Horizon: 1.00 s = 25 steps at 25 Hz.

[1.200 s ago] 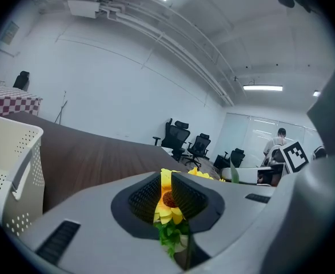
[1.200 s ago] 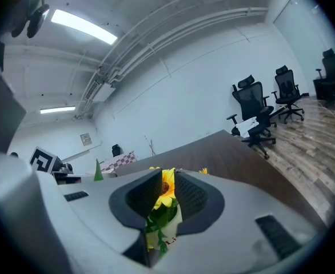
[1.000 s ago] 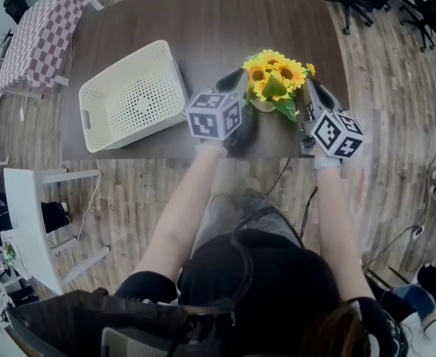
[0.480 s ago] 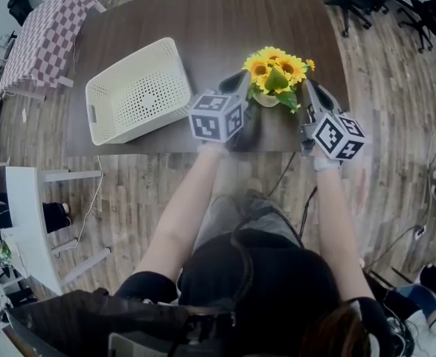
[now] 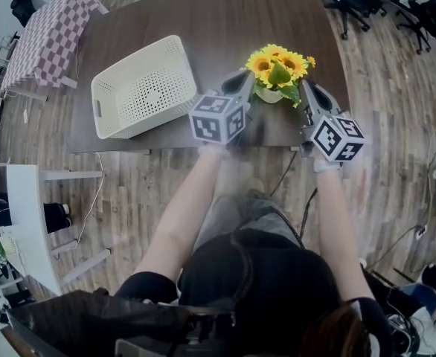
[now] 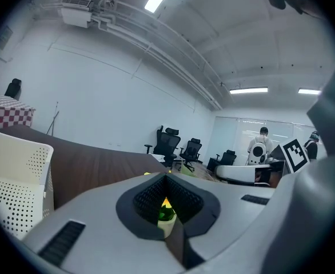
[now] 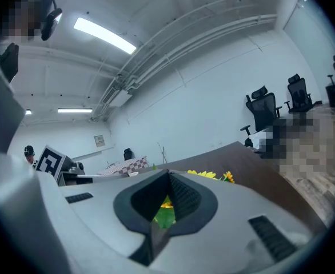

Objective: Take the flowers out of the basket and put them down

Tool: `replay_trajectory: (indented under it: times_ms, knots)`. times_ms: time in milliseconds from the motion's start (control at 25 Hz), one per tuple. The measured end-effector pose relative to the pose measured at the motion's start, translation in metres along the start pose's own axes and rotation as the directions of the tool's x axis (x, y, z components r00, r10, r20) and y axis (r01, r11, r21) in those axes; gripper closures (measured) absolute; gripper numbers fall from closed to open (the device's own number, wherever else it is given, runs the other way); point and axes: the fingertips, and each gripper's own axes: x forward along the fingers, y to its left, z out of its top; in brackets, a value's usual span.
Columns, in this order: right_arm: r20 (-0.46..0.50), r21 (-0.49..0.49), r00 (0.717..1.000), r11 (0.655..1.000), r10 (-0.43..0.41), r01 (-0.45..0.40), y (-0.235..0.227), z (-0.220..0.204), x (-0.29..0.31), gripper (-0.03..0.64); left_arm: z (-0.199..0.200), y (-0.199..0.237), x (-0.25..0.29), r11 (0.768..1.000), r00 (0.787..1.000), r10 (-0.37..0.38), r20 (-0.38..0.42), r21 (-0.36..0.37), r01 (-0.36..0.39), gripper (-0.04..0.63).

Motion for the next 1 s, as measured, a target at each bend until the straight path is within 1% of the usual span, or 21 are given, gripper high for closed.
replay_trajectory:
  times_ms: [400,600,720,840,1000]
  knots:
    - [0.01,-0.04,0.999,0.999,0.034,-0.034,0.034,-0.01,-0.018,0.615,-0.006,-0.017,-0.026,1.0,0.999,-0.029,0.028,0.009,0.029,0.595]
    - [0.015,-0.045,0.998,0.998,0.054,-0.053,0.053,-0.01,-0.026,0.615,-0.01,-0.026,-0.037,0.999,0.999,-0.04,0.018,0.012,0.04,0.595]
    - [0.024,-0.045,0.998,0.998,0.055,-0.054,0.063,-0.013,-0.032,0.615,-0.012,-0.031,-0.048,0.999,0.998,-0.051,0.026,0.011,0.051,0.595]
    - [0.034,-0.041,0.998,0.998,0.05,-0.048,0.074,-0.023,-0.037,0.615,-0.017,-0.034,-0.062,0.998,0.997,-0.063,0.043,0.03,0.062,0.595]
    - [0.034,-0.039,0.999,0.999,0.037,-0.036,0.089,-0.036,-0.047,0.615,-0.023,-0.037,-0.081,0.996,0.996,-0.08,0.044,0.05,0.078,0.595]
